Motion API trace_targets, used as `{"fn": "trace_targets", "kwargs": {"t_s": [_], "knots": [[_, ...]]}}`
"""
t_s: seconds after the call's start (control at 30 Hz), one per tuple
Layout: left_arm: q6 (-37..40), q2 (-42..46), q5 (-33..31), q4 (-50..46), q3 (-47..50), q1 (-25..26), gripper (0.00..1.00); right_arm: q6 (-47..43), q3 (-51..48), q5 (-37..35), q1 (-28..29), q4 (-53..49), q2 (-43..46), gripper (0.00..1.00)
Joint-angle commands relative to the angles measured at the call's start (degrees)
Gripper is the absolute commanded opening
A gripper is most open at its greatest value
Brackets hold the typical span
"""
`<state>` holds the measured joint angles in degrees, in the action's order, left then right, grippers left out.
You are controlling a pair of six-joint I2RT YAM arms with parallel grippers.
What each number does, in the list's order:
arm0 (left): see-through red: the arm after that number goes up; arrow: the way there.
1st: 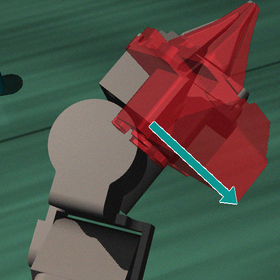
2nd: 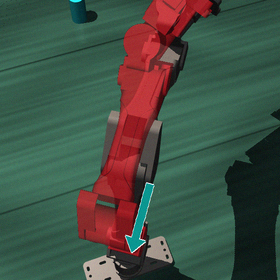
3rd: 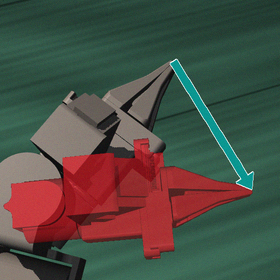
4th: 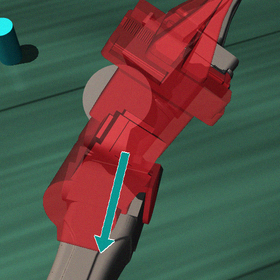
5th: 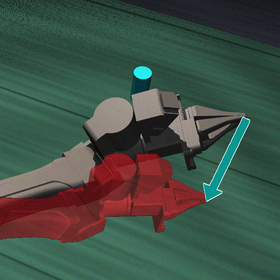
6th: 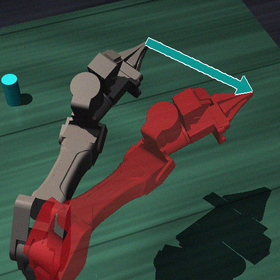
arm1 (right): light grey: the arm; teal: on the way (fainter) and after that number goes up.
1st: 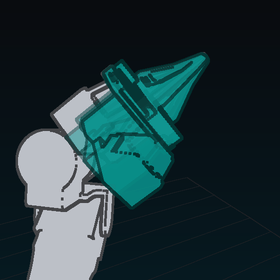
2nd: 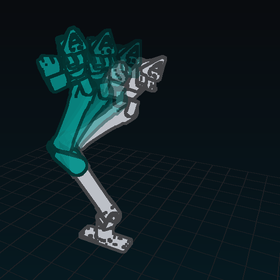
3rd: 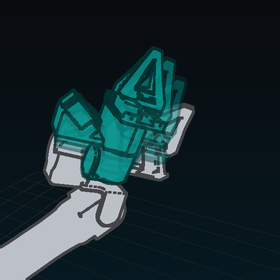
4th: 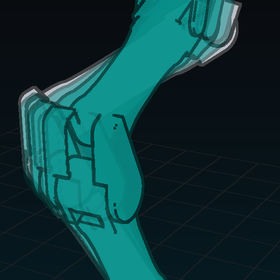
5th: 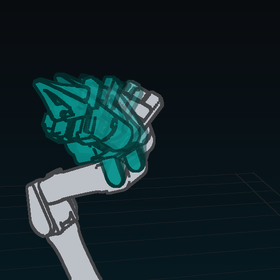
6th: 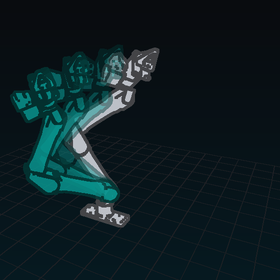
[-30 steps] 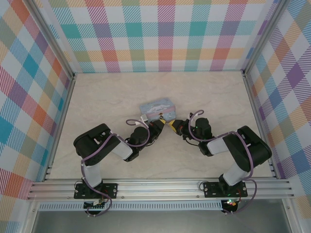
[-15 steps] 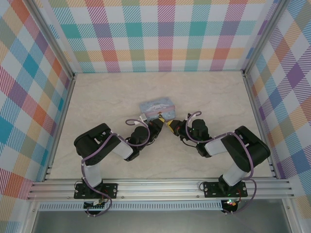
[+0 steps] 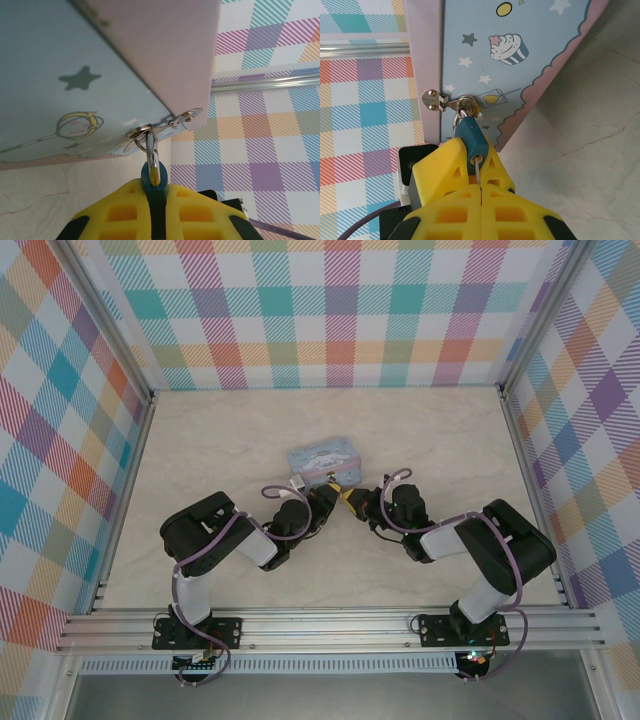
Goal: Unlock the padlock with the key
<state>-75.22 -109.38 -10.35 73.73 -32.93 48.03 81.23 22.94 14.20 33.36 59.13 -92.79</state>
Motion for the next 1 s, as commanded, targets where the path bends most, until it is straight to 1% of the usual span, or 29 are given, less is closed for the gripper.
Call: {"fn": "trace_targets", "kwargs": {"t_s": [0.0, 0.17, 0.33, 0.43, 0.67, 0.77, 0.97], "knots": [[0.37, 0.82, 5.26, 2.38, -0.34, 2.01, 0.0, 0.0, 1.67, 0.83, -0.56, 4.34, 1.17, 0.03], [0.0, 0.54, 5.9, 2.47, -0.72, 1.98, 0.0, -0.02, 1.98, 1.27, -1.32, 4.42, 1.68, 0.03], [0.08, 0.88, 5.87, 2.48, 0.37, 2.07, 0.0, -1.83, 1.41, 1.62, -3.04, 0.26, 4.56, 0.03], [0.22, 0.98, 5.77, 2.47, 0.59, 1.98, 0.0, -2.15, 0.63, 1.36, -3.63, -0.08, 4.9, 0.03], [-0.37, -0.61, 6.15, 2.83, -0.27, 2.0, 0.0, -1.08, 0.65, 2.68, -3.05, 2.12, 2.2, 0.03], [0.05, 0.16, 5.69, 2.73, 0.42, 2.01, 0.0, -1.2, 0.15, 1.89, -3.3, 2.37, 1.5, 0.03], [-0.12, 0.42, 5.57, 2.64, 0.1, 1.98, 0.0, -0.88, 0.97, 3.38, -3.53, 4.56, -0.89, 0.03]]}}
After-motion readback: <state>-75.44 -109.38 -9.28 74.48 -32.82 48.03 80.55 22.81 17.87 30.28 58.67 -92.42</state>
